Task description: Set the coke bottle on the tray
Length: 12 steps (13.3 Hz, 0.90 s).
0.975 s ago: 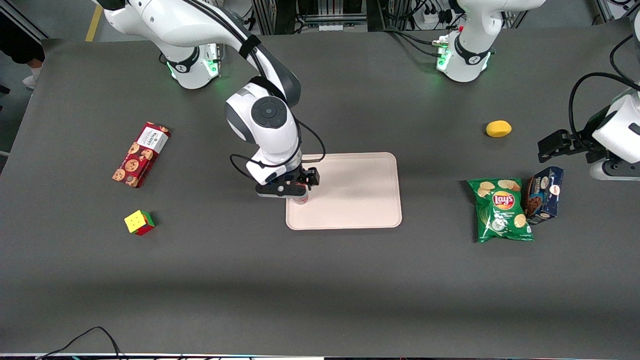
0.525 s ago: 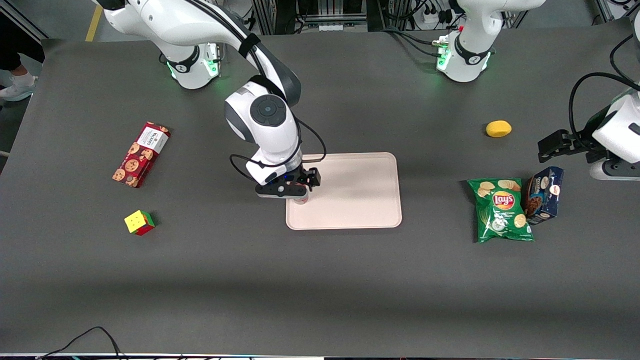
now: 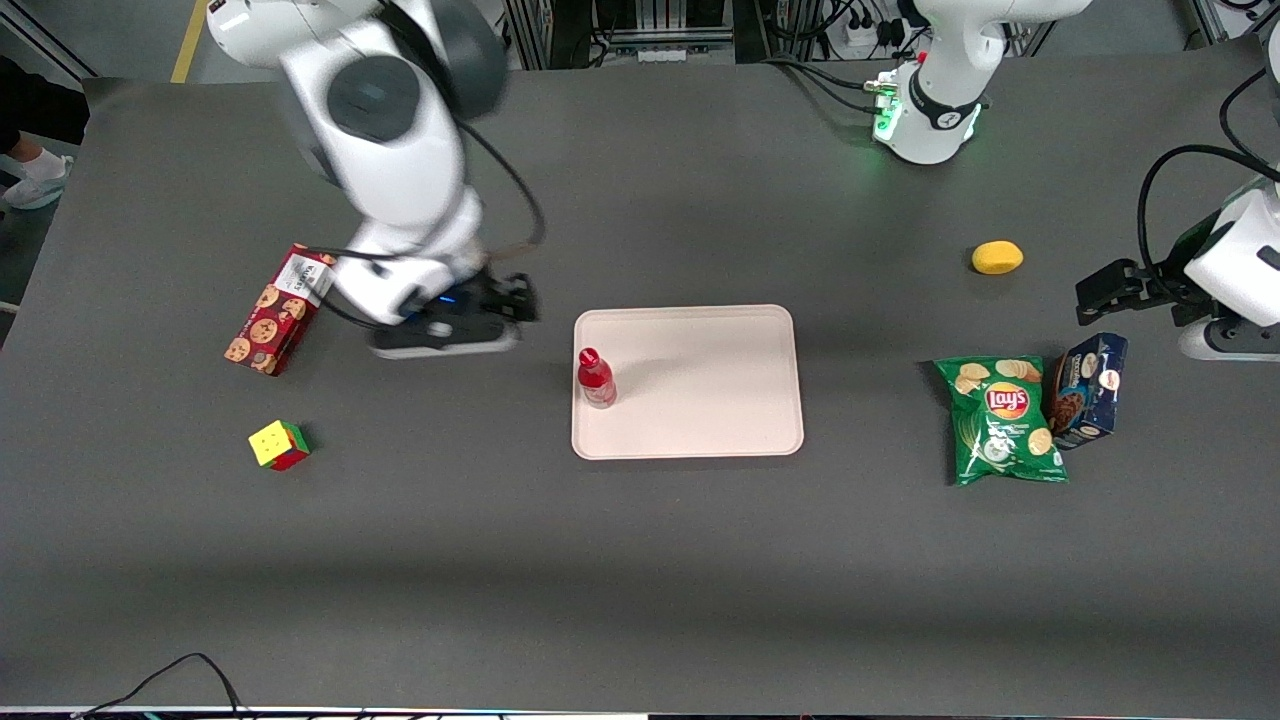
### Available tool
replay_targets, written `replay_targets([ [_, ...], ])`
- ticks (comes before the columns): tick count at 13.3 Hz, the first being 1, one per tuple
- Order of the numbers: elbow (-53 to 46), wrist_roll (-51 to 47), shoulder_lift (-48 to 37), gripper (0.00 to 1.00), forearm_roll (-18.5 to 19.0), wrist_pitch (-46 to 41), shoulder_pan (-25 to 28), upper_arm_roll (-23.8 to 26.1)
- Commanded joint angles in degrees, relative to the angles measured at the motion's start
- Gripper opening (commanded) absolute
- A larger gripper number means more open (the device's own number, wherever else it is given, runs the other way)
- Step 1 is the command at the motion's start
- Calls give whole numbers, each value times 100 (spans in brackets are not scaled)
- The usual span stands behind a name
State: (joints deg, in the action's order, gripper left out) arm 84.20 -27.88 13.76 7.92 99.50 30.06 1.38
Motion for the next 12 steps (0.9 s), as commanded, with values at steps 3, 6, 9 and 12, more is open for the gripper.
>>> replay_targets([
  [3, 211, 1170, -980, 100, -185, -731, -1482, -104],
  [6, 465, 1171, -1086, 100, -282, -661, -2310, 20],
  [9, 1263, 1215, -1410, 100, -526, -22, -2548, -260],
  [12, 1363, 1802, -1596, 100, -950, 17, -2575, -664],
])
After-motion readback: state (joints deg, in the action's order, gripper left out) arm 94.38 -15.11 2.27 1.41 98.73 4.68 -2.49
